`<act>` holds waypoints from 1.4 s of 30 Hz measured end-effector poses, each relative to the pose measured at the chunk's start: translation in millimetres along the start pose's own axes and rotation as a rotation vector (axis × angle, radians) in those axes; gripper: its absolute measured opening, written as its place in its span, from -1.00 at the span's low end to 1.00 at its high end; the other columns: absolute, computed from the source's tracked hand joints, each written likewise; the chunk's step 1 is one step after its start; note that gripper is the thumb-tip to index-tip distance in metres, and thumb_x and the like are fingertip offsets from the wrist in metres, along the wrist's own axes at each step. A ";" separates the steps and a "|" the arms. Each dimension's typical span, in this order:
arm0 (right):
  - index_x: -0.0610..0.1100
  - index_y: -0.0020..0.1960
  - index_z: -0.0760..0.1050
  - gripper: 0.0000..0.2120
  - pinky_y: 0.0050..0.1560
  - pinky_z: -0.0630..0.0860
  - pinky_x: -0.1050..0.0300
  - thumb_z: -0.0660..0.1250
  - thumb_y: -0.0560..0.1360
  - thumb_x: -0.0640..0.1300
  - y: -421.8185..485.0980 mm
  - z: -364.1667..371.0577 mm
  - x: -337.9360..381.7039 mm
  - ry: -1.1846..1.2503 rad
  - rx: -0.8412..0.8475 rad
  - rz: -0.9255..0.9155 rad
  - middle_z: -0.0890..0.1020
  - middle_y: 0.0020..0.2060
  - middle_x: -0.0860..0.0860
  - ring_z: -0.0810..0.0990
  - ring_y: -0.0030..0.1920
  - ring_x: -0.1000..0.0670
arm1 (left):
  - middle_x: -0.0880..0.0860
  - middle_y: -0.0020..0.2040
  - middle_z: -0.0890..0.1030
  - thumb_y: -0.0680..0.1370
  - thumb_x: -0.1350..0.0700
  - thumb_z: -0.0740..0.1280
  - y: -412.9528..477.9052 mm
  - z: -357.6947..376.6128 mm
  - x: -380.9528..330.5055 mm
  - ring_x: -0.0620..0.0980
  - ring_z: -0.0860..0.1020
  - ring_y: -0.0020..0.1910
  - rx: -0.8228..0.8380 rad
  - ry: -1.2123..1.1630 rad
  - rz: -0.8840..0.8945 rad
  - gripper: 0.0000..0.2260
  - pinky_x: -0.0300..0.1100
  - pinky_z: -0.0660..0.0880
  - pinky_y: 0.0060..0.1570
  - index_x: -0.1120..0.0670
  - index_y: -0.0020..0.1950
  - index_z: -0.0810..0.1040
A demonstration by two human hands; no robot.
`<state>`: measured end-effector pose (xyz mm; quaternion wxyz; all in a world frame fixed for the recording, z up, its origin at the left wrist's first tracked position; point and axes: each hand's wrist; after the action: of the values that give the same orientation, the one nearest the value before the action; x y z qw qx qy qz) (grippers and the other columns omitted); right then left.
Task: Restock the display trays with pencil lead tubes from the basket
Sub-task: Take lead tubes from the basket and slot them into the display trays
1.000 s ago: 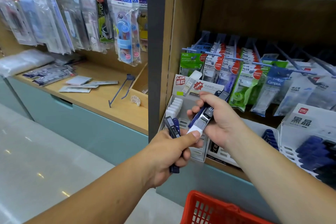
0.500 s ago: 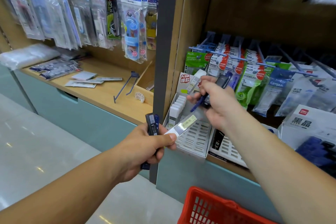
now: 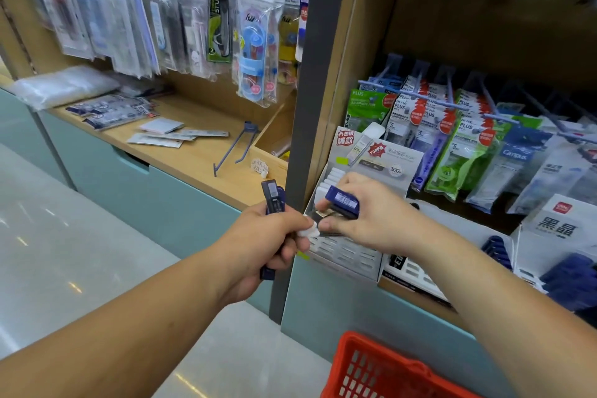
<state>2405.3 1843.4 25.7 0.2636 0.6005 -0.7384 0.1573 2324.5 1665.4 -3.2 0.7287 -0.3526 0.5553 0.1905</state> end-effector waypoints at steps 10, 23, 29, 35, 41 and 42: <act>-0.01 -0.09 0.60 -0.87 -0.06 0.57 -0.11 0.52 0.47 -0.01 -2.6 8.7 -9.0 -0.119 -0.035 -0.079 0.60 -0.19 0.02 0.61 -0.14 -0.01 | 0.09 -0.38 0.52 0.61 0.14 0.39 10.4 13.7 -5.0 -0.12 0.25 -0.61 0.001 -0.212 -0.049 -0.84 -0.33 0.13 -0.63 0.19 0.09 0.50; -0.18 0.02 0.61 -0.80 -0.50 0.34 0.24 0.55 0.48 -0.13 -15.3 14.8 -10.9 0.817 -0.234 0.335 0.52 -0.47 0.03 0.40 -0.47 0.00 | 0.09 -0.04 0.68 0.53 0.02 0.53 11.3 26.8 8.9 0.09 0.66 -0.08 -0.150 0.287 0.289 -0.84 -0.35 0.54 -0.38 -0.12 0.03 0.59; 0.05 0.13 0.59 -0.80 -0.49 0.32 0.22 0.50 0.54 -0.06 -13.0 4.2 -7.1 0.771 -0.223 0.289 0.58 -0.48 0.07 0.42 -0.53 0.00 | -0.08 -0.17 0.71 0.56 0.06 0.50 9.8 20.9 9.5 -0.14 0.61 -0.22 -0.073 0.297 0.264 -0.88 -0.36 0.49 -0.42 -0.11 0.06 0.63; -0.01 0.03 0.64 -0.92 -0.51 0.41 0.19 0.47 0.55 -0.14 -7.2 -3.6 -5.0 0.608 -0.230 0.239 0.60 -0.42 0.11 0.46 -0.51 0.00 | -0.16 -0.33 0.68 0.57 0.14 0.49 6.6 6.6 9.2 -0.27 0.53 -0.48 -0.029 0.276 0.198 -0.92 -0.36 0.42 -0.47 -0.01 -0.01 0.62; -0.04 0.03 0.61 -0.89 -0.44 0.54 0.17 0.47 0.53 -0.19 -2.4 3.2 3.8 0.456 -0.275 0.162 0.62 -0.10 -0.12 0.53 -0.42 0.12 | -0.01 -0.29 0.62 0.56 0.10 0.51 11.0 -1.9 9.0 -0.11 0.48 -0.41 -0.188 0.237 0.151 -0.89 -0.37 0.40 -0.51 0.04 0.02 0.60; -0.05 0.03 0.61 -0.90 -0.44 0.55 0.18 0.47 0.54 -0.18 -1.4 4.5 4.5 0.464 -0.306 0.176 0.62 -0.11 -0.08 0.53 -0.43 0.13 | 0.01 -0.28 0.58 0.56 0.08 0.50 11.1 -3.2 9.0 -0.10 0.45 -0.40 -0.203 0.218 0.130 -0.87 -0.36 0.37 -0.54 0.04 0.02 0.59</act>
<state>2405.2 1836.9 24.6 0.4985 0.4354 -0.7226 0.1995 2317.7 1669.6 -15.5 0.6109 -0.4063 0.6306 0.2533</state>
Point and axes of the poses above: each hand's wrist, its own y-axis towards the middle knuckle, its own z-axis out of the palm, x = y × z
